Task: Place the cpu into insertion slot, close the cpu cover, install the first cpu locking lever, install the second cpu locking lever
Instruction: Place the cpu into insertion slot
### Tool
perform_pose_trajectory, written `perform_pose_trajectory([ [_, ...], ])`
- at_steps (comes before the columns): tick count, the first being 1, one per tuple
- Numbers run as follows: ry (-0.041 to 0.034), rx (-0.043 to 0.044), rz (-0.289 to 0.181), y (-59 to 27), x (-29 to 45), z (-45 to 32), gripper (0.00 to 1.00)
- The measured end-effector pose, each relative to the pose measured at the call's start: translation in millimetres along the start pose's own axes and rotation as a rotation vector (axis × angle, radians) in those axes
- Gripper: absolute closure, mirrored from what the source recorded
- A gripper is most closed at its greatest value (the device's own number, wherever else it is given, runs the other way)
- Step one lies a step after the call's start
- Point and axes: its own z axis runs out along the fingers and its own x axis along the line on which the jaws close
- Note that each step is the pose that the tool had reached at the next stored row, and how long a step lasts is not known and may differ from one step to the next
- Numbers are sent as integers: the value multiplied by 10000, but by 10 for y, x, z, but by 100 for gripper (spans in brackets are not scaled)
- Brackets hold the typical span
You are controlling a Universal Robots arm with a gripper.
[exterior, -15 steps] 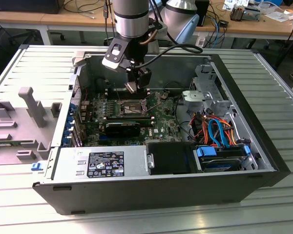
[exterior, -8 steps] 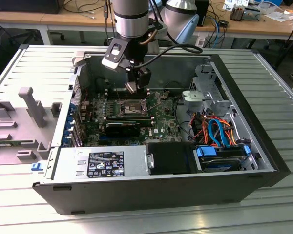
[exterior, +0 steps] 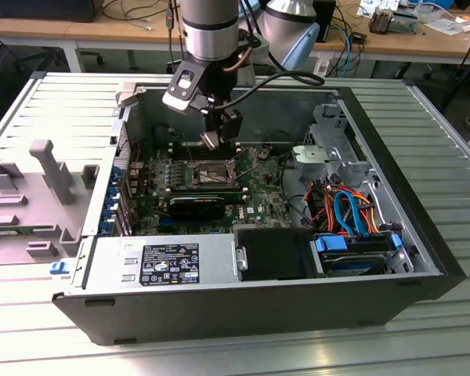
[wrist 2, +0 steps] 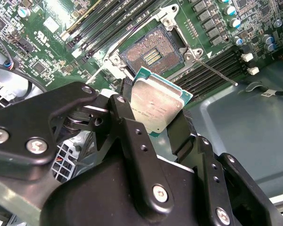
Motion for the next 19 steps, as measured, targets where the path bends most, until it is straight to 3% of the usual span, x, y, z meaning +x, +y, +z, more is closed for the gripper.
perform_pose_trajectory([
  [19,-21,-4,232,0,0,0,45],
])
